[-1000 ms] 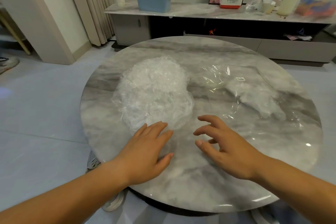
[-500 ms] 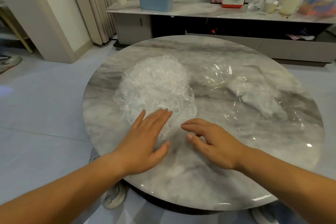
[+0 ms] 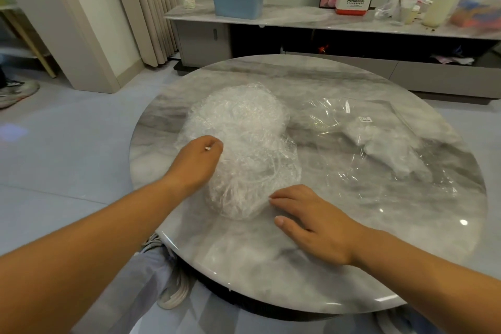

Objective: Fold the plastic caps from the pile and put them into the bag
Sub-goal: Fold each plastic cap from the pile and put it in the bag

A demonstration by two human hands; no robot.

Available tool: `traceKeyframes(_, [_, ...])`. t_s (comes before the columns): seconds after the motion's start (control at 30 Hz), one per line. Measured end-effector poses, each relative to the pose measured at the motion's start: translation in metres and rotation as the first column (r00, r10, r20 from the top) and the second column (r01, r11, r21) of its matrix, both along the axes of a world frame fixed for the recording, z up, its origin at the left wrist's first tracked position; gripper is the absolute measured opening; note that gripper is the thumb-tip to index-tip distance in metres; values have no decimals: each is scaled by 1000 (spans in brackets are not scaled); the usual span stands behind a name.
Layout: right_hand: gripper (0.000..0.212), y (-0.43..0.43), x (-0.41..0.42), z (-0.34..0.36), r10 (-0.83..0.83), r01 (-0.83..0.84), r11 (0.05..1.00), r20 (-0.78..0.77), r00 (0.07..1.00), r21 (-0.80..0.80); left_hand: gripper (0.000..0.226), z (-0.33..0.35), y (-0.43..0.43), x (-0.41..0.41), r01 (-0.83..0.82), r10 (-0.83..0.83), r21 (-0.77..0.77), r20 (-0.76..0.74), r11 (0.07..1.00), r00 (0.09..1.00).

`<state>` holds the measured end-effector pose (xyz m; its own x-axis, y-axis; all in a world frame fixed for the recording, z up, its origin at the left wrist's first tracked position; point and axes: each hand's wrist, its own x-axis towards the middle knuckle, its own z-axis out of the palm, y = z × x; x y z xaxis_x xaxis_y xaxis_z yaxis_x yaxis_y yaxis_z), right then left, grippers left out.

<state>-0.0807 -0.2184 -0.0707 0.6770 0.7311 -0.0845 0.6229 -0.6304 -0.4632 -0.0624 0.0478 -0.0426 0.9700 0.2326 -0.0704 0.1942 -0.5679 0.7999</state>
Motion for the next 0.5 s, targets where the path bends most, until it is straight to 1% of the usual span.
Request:
traceKeyframes(0.1, [73, -10, -7, 2, -16, 16, 999, -7, 1000, 45, 28, 5, 1, 11, -60, 48, -175, -72, 983, 996])
traceKeyframes(0.2, [67, -18, -11, 1, -53, 59, 990, -47, 997, 125, 26, 7, -6, 15, -78, 41, -256, -145, 964, 989])
traceKeyframes(0.33, [58, -27, -16, -5, -86, 103, 967, -82, 993, 231, 24, 6, -14, 15, -63, 10, -222, -230, 973, 973])
traceKeyframes(0.43, [51, -33, -21, -11, -82, 103, 959, -88, 993, 266, 24, 3, -16, 14, -21, -27, -183, -252, 983, 967])
traceKeyframes(0.5, [48, -35, -22, -12, -73, 93, 955, -80, 994, 281, 23, 2, -17, 14, -2, -48, -188, -260, 982, 965])
